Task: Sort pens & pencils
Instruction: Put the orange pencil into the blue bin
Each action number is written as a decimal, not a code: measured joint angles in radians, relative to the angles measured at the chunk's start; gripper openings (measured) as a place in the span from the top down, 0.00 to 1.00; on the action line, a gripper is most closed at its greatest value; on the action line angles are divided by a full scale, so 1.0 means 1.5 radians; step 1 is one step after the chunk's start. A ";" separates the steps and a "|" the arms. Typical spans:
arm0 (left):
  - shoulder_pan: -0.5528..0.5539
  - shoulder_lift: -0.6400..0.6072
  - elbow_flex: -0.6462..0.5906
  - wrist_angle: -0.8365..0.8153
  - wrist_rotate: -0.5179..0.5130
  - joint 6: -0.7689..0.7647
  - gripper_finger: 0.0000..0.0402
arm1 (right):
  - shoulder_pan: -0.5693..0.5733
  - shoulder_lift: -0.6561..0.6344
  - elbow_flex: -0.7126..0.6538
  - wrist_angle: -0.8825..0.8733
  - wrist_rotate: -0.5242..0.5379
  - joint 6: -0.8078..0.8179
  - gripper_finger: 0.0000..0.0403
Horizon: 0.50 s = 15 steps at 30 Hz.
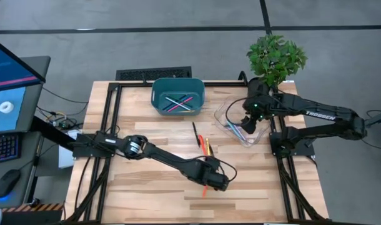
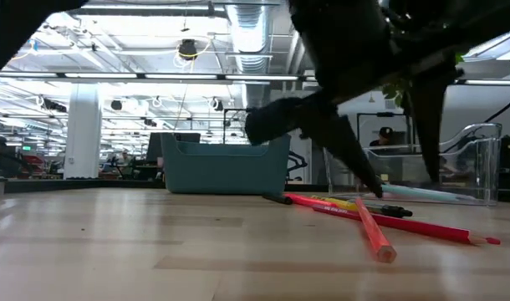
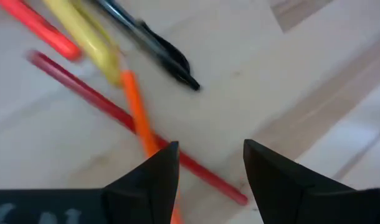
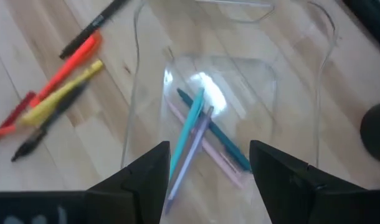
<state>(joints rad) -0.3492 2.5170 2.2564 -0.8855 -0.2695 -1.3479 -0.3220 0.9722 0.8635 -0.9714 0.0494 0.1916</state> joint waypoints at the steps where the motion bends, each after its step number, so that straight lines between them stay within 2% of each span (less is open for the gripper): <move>1: 0.000 0.007 0.012 -0.008 0.007 -0.010 0.58 | -0.003 -0.003 0.000 0.003 0.000 -0.009 0.41; 8: -0.001 0.026 0.025 -0.042 0.032 -0.071 0.58 | -0.022 -0.003 0.001 0.031 -0.001 -0.043 0.41; 15: -0.001 0.010 0.025 -0.053 0.040 -0.076 0.58 | -0.028 -0.003 0.001 0.033 -0.003 -0.052 0.41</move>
<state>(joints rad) -0.3500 2.5323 2.2932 -0.9648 -0.2089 -1.4626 -0.3637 0.9680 0.8646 -0.9214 0.0452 0.1141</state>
